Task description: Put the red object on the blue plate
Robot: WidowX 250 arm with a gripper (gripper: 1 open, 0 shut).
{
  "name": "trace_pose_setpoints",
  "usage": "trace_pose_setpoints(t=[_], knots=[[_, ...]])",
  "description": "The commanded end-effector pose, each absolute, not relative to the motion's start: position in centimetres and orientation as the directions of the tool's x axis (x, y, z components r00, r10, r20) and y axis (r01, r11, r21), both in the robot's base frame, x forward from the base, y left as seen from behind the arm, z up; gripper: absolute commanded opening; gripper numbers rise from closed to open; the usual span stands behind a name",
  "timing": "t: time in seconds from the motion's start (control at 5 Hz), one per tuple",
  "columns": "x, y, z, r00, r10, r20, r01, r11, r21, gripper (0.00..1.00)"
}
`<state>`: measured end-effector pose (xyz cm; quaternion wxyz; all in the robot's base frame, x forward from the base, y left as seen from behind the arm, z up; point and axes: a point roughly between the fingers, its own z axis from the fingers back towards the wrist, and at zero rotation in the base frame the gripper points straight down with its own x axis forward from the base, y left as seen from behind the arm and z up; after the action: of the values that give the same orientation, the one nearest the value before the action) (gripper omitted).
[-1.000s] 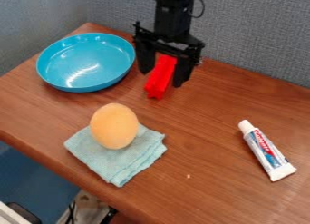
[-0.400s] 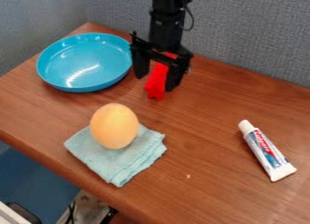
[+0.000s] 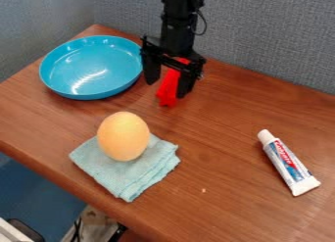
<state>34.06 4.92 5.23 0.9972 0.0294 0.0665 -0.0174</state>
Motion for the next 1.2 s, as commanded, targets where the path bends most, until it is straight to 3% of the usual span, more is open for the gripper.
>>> trace_pose_setpoints(t=[0.0, 0.2, 0.4, 1.0], knots=[[35.3, 6.0, 6.2, 0.996, -0.018, -0.088, 0.025, 0.997, 0.074, 1.00], [35.6, 6.1, 5.6, 0.995, -0.017, -0.094, 0.024, 0.997, 0.074, 1.00], [35.9, 6.2, 5.1, 0.995, -0.016, -0.101, 0.024, 0.997, 0.073, 0.00], [35.8, 6.3, 5.9, 0.995, -0.029, -0.092, 0.035, 0.997, 0.063, 0.00]])
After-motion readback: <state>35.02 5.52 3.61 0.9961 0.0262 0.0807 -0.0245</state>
